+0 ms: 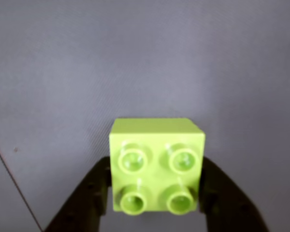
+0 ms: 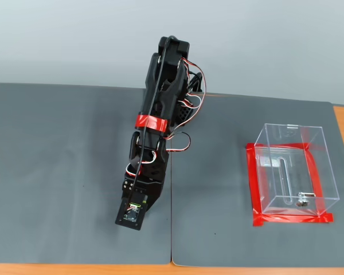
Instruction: Pick the green lego block and place it into the transparent box
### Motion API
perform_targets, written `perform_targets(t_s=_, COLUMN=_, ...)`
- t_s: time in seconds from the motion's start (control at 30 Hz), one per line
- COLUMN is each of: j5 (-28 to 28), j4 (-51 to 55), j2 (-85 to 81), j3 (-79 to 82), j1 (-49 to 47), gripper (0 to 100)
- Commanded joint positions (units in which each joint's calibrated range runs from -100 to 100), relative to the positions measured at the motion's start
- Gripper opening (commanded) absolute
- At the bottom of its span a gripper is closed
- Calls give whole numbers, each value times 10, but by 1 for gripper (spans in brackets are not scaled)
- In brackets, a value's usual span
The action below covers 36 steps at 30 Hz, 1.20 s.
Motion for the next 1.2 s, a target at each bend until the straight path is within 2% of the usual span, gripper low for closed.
perform_targets(t_s=0.0, j5=-1, j4=5, j2=-8, j3=-20, j1=4, gripper=4)
perform_targets(t_s=0.23, j5=2, j4=5, j2=-20, j3=-20, j1=5, gripper=4)
perform_targets(t_s=0.63, j5=3, j4=5, j2=-165, j3=-23, j1=4, gripper=4)
perform_targets(t_s=0.93, j5=3, j4=78, j2=-259, j3=-29, j1=4, gripper=4)
perform_targets(t_s=1.17, j5=3, j4=85, j2=-328, j3=-84, j1=-4, gripper=4)
